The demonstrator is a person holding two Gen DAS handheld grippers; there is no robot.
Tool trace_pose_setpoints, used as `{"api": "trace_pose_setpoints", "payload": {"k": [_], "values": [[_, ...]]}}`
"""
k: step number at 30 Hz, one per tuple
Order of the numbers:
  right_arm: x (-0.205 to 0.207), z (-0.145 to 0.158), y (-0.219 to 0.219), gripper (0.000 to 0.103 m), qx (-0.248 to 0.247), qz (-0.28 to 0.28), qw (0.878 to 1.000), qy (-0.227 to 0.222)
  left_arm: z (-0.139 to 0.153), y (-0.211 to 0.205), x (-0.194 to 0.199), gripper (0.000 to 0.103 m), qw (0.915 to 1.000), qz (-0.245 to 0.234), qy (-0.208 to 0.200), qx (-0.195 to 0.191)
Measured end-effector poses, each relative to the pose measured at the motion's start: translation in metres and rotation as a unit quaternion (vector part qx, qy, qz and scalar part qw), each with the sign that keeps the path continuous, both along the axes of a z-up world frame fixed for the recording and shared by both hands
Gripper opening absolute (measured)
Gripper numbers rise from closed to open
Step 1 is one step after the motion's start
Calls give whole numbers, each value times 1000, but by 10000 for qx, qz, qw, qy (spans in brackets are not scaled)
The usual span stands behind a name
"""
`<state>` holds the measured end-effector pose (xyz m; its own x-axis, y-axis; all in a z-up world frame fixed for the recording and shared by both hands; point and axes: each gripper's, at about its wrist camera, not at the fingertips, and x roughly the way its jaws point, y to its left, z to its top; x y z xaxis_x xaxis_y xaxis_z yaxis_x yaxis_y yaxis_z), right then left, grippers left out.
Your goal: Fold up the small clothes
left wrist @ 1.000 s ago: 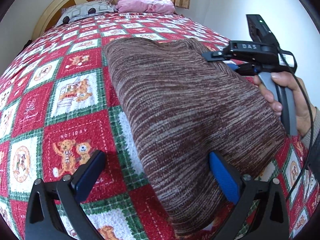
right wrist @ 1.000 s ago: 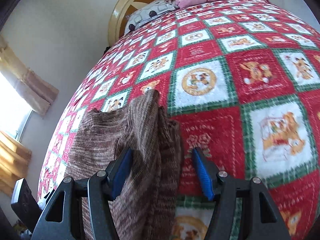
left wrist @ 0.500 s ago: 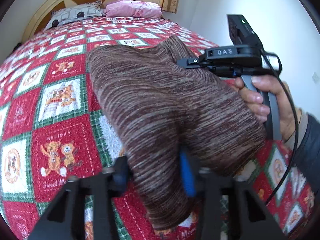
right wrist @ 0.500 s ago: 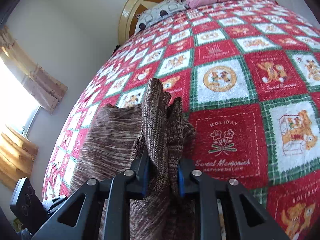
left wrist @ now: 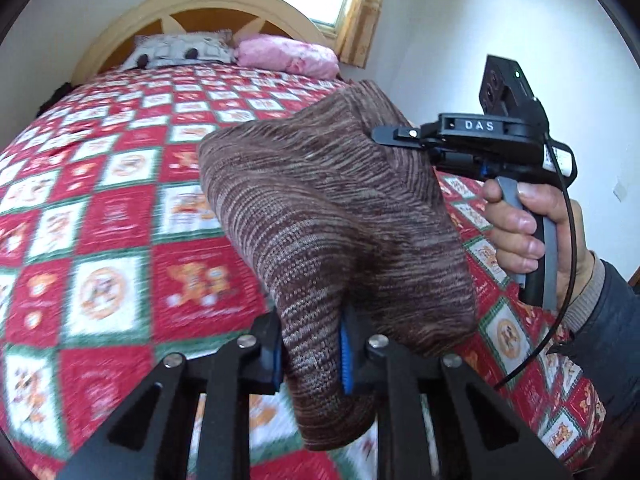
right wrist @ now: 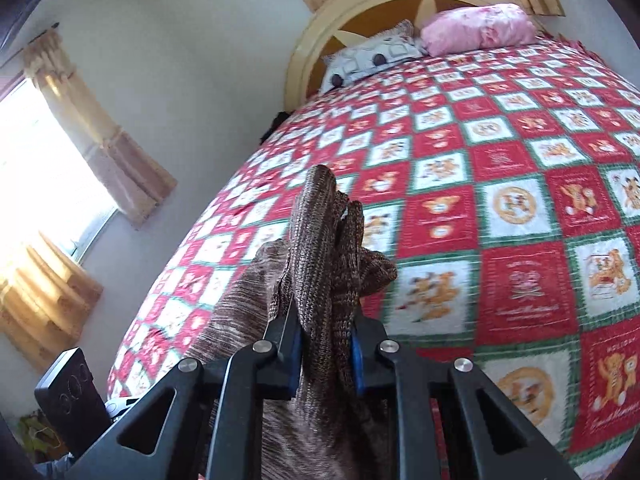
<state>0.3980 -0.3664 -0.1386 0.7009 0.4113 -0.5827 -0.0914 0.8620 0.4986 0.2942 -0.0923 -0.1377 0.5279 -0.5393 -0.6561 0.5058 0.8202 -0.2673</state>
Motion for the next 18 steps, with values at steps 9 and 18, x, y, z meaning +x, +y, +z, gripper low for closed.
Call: {"api": "trace_pose_setpoints", "payload": {"k": [9, 18], "values": [[-7, 9, 86, 18, 142, 564, 9982, -124, 16, 72, -45, 21, 9988, 467, -154, -89], [-6, 11, 172, 18, 322, 1136, 9929, -175, 28, 139, -86, 21, 9930, 1104, -357, -231]]}}
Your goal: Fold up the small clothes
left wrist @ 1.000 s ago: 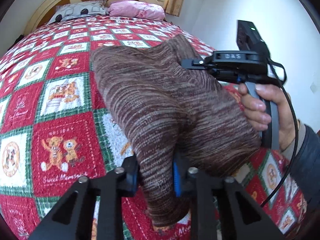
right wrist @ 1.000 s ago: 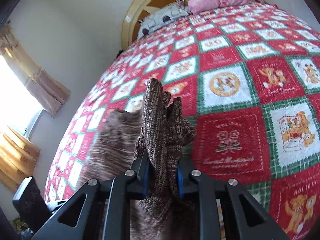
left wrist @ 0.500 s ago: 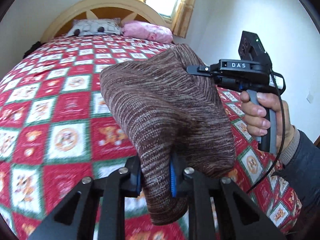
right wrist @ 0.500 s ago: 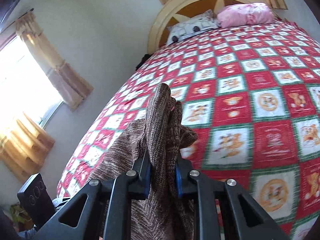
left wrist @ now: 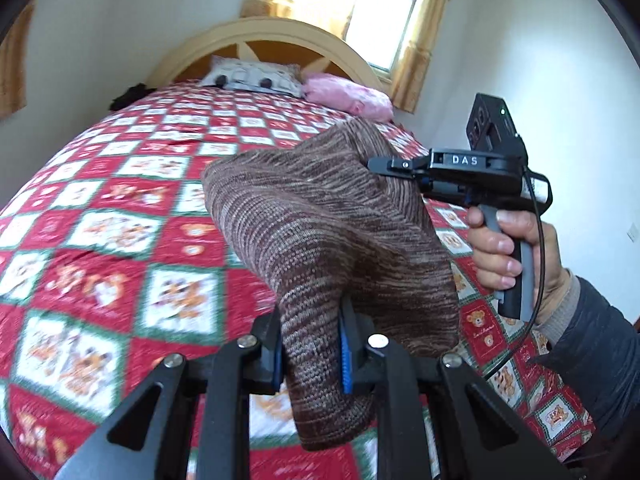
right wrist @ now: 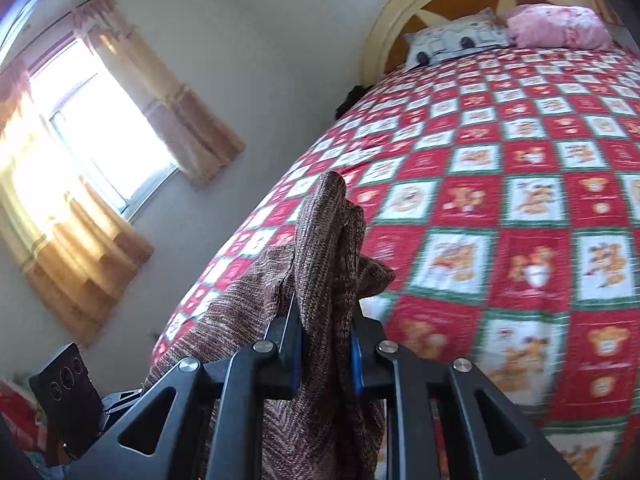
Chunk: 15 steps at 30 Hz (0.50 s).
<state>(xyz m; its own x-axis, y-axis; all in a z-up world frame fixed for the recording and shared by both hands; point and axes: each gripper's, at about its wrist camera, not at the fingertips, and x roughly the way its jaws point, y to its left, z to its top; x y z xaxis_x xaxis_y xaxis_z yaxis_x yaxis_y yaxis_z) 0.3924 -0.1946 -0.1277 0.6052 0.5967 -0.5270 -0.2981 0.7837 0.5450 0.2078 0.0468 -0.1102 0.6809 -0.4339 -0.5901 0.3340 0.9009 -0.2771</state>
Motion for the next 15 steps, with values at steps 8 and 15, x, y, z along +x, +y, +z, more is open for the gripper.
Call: {"api": "trace_pose_setpoints", "payload": {"k": [8, 15], "values": [[11, -7, 83, 18, 47, 503, 9987, 41, -3, 50, -22, 21, 9983, 570, -33, 99], [23, -27, 134, 18, 14, 753, 9970, 185, -18, 100, -31, 21, 9941, 1080, 107, 13]]}}
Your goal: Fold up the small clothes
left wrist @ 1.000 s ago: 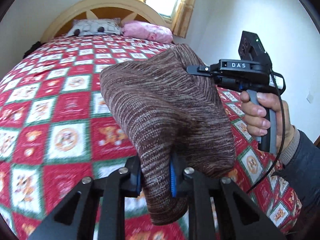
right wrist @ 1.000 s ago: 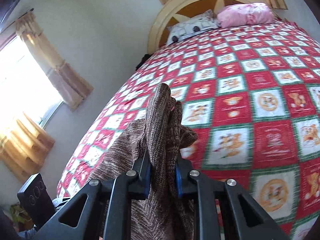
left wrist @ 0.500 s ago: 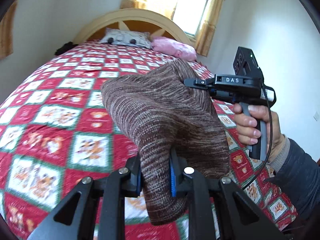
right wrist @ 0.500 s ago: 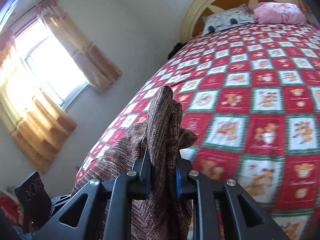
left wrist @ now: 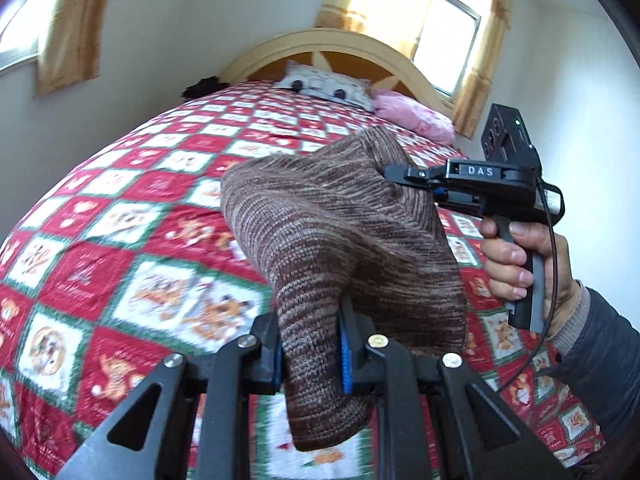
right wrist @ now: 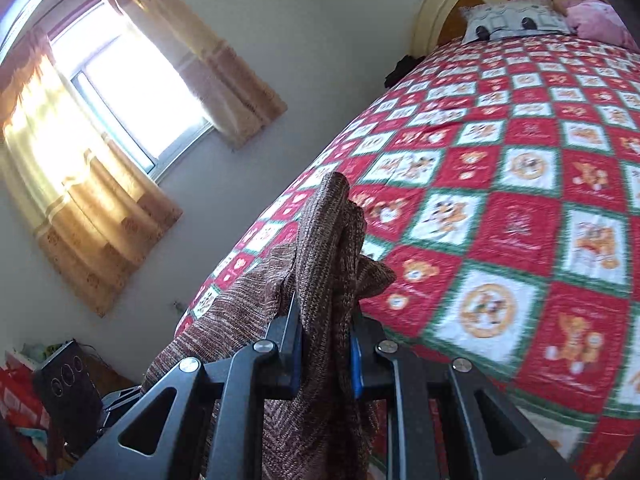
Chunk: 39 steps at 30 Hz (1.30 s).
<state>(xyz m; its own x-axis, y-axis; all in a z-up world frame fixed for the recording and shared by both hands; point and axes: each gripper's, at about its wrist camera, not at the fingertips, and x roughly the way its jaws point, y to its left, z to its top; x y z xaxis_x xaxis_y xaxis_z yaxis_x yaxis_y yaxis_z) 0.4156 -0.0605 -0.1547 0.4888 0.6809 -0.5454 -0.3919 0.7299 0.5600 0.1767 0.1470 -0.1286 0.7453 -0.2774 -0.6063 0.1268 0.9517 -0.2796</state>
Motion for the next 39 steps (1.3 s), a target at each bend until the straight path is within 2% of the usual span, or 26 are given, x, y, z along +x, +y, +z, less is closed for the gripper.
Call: {"api": "trace_pose_setpoints", "payload": {"k": [6, 12, 16, 18, 20, 23, 27, 29, 31, 34, 38, 39], "values": [[11, -24, 28, 18, -118, 106, 9997, 189, -16, 27, 4, 21, 9995, 276, 145, -85], [22, -44, 32, 18, -220, 0, 9989, 411, -36, 38, 2, 21, 9988, 327, 323, -142], [30, -64, 31, 18, -317, -83, 9971, 680, -61, 44, 1, 22, 9974, 362, 598, -196], [29, -70, 34, 18, -455, -75, 9964, 705, -72, 45, 1, 26, 9965, 402, 696, -210], [27, -72, 34, 20, -483, -79, 9963, 705, -74, 47, -2, 34, 9958, 482, 733, -259], [20, -70, 28, 24, -490, -127, 9959, 755, -70, 50, -6, 36, 9956, 513, 722, -317], [-14, -43, 15, 29, -646, -194, 9972, 335, -52, 49, -13, 39, 9971, 570, 470, -202], [-45, -30, 9, 29, -495, 103, 9985, 232, -39, 50, -18, 65, 9973, 700, 207, -82], [-77, -25, 7, 29, -445, 361, 9980, 263, -29, 53, -18, 72, 9964, 841, -22, -30], [-115, -39, 16, 29, -592, 603, 9947, 581, -28, 57, -6, 72, 9958, 913, -5, -5], [-139, -65, 31, 28, -853, 719, 9902, 845, -39, 57, 19, 72, 9944, 1030, 192, 157], [-142, -68, 33, 10, -902, 709, 9902, 800, -41, 57, 24, 72, 9942, 1034, 250, 160]]}}
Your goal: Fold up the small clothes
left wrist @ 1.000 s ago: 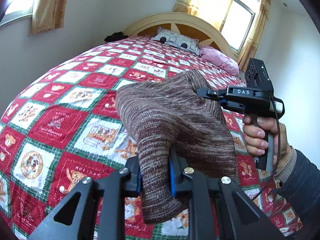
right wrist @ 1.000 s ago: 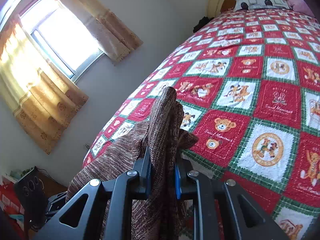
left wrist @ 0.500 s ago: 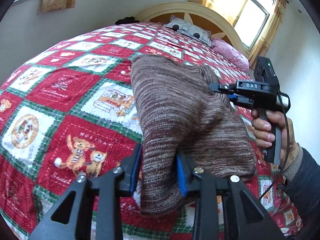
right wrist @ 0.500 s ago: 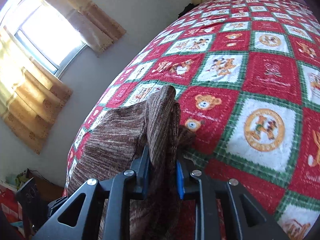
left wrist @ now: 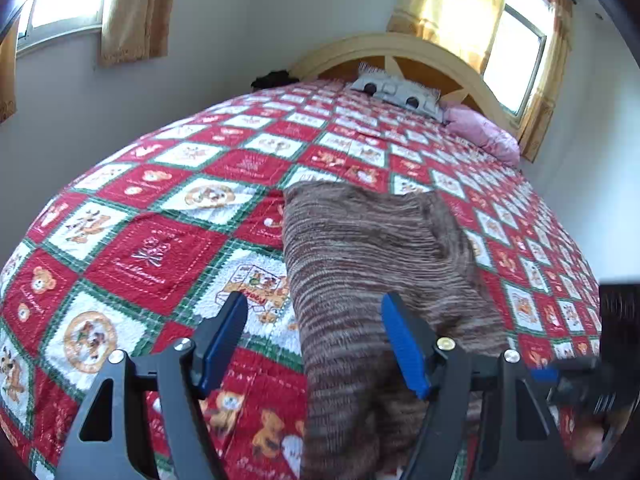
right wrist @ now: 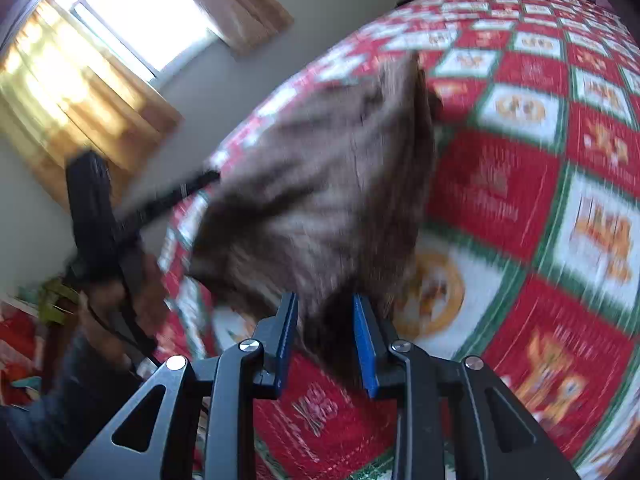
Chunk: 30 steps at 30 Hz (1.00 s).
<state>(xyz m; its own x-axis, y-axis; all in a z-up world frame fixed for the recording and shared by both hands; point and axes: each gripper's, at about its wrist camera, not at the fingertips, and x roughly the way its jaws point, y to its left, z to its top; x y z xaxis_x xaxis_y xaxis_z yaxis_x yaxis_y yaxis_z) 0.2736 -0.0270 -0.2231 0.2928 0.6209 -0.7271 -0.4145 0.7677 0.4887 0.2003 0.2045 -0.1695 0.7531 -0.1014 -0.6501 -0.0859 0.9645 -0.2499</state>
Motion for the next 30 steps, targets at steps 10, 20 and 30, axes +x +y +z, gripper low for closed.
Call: {"api": "trace_pose_setpoints", "payload": {"k": [10, 20, 30], "values": [[-19, 28, -20, 4, -173, -167, 9993, -281, -9, -15, 11, 76, 9972, -24, 382, 635], [-17, -5, -25, 4, -264, -361, 9990, 90, -26, -18, 2, 85, 9975, 103, 356, 597], [-24, 1, -15, 26, -567, -726, 9956, -168, -15, -37, -17, 91, 9956, 20, 335, 870]]}}
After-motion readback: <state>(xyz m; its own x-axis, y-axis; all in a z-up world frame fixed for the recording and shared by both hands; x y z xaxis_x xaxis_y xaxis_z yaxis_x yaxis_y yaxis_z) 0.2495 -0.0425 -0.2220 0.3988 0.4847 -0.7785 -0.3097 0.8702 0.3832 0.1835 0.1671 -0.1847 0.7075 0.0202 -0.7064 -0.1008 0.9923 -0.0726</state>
